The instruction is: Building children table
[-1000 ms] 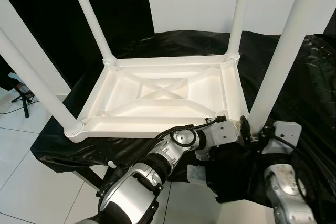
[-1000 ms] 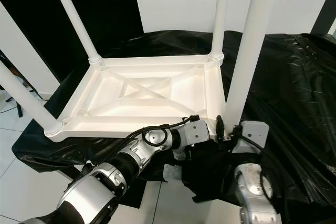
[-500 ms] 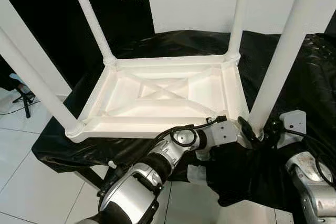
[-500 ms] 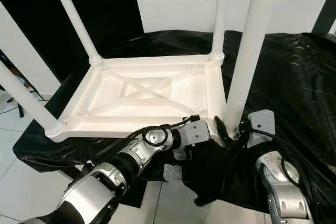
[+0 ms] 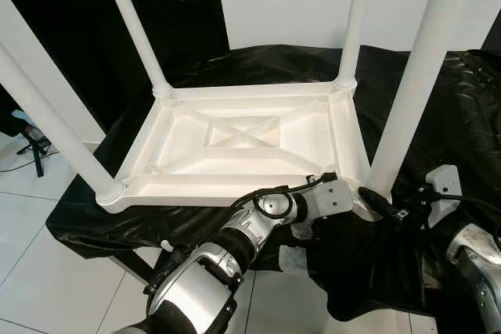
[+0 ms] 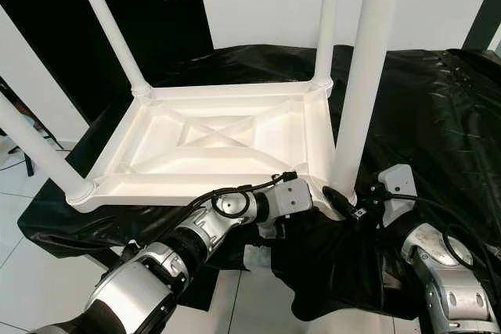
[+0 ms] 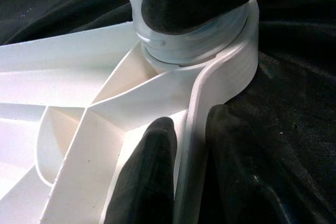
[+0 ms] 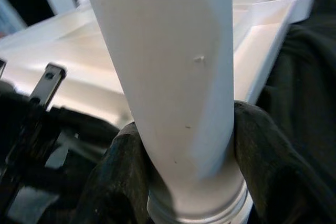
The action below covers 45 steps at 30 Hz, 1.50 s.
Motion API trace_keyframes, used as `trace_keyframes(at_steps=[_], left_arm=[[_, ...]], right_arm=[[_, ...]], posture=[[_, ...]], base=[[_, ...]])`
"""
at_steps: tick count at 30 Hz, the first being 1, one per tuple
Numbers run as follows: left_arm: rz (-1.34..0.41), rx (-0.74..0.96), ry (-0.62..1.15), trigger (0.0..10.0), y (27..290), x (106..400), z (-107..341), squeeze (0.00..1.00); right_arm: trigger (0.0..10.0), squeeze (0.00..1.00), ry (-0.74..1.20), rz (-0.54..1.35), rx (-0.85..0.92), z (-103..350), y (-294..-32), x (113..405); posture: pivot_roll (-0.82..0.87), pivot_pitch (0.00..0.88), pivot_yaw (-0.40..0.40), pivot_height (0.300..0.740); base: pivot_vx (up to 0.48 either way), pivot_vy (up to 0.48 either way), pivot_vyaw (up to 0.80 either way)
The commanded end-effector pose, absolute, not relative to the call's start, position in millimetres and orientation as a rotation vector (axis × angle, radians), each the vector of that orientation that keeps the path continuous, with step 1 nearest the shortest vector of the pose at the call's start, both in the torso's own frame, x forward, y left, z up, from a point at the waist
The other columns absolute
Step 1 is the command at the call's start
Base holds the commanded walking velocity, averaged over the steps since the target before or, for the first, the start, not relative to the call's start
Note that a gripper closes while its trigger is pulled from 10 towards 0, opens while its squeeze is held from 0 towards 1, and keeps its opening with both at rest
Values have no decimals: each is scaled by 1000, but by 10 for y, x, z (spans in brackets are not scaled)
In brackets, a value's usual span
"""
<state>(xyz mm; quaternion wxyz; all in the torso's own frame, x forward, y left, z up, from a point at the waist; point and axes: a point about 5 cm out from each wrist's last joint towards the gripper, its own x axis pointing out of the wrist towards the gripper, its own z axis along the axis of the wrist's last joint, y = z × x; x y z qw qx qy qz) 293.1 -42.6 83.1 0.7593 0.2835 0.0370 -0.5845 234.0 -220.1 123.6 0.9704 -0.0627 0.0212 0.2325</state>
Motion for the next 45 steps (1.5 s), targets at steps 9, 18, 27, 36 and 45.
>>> trace_keyframes(at_steps=[9,18,27,36,45], left_arm=[[-1199,644,298,10000,-346,2716,353,0],[-1198,649,306,10000,-313,2715,331,0],[-1206,642,300,10000,-362,2702,347,0],[-1203,644,303,10000,-350,2703,340,0],[-1192,639,300,10000,-352,2720,354,0]], right_arm=[[0,0,-32,-37,-42,1076,-2057,2143],[0,0,-53,-239,-46,1060,-2138,2025],[10000,1000,-55,-26,-68,1114,-1982,2168],[10000,0,-69,190,-148,1242,-2044,2318],[10000,0,30,474,-173,1220,-2090,2359]], posture=[[20,0,81,740],[15,0,89,740],[6,0,86,740],[11,0,80,740],[16,0,75,740]], base=[[0,0,0],[0,0,0],[0,0,0],[0,0,0],[0,0,0]])
